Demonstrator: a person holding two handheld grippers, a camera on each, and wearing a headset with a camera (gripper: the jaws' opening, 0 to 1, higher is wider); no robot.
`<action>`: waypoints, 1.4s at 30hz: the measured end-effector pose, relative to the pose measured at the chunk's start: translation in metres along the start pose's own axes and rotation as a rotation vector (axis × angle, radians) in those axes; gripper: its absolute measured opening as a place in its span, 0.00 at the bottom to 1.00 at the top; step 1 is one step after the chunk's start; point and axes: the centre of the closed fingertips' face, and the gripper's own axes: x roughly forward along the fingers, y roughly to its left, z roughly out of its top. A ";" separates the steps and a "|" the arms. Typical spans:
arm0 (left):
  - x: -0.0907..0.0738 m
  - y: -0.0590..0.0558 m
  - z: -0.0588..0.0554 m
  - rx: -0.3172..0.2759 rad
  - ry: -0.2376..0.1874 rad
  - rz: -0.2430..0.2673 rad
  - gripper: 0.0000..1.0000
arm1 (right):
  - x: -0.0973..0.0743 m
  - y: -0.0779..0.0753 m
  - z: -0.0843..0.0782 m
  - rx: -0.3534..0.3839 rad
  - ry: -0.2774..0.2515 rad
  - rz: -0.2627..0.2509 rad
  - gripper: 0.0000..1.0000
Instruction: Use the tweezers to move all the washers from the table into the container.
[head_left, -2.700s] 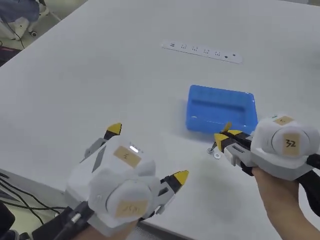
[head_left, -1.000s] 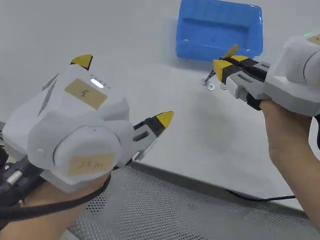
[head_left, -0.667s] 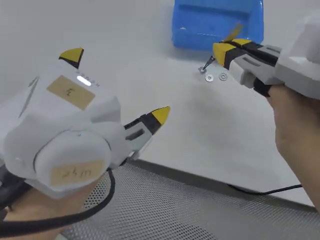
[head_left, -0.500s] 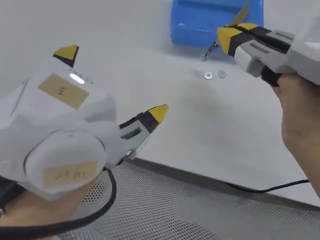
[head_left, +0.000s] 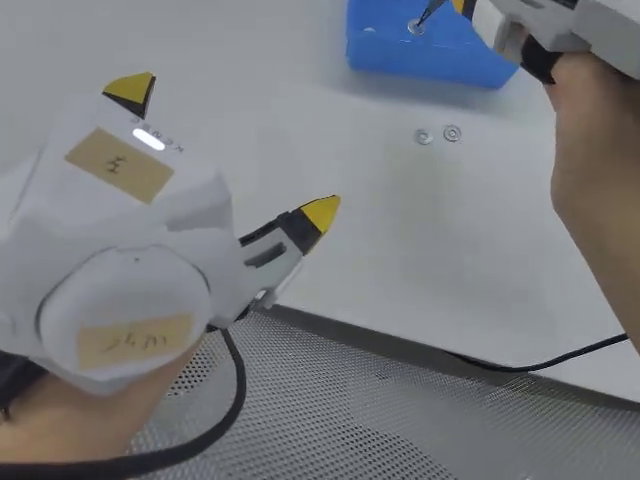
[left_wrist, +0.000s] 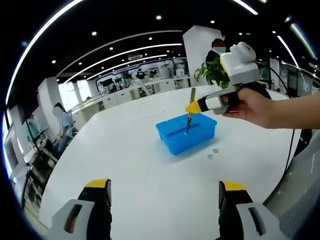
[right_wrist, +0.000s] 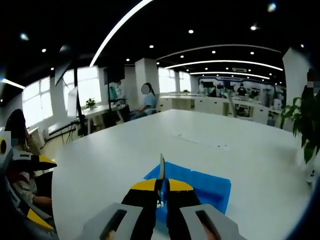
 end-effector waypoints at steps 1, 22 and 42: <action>0.000 0.000 0.000 0.000 0.002 0.001 0.91 | 0.002 0.000 -0.003 0.003 -0.001 -0.002 0.02; 0.000 0.000 -0.001 -0.001 0.005 0.001 0.90 | -0.005 -0.007 -0.005 0.031 0.001 -0.023 0.03; 0.000 0.000 -0.002 -0.011 0.001 -0.001 0.91 | -0.059 0.019 -0.032 0.079 0.066 0.026 0.03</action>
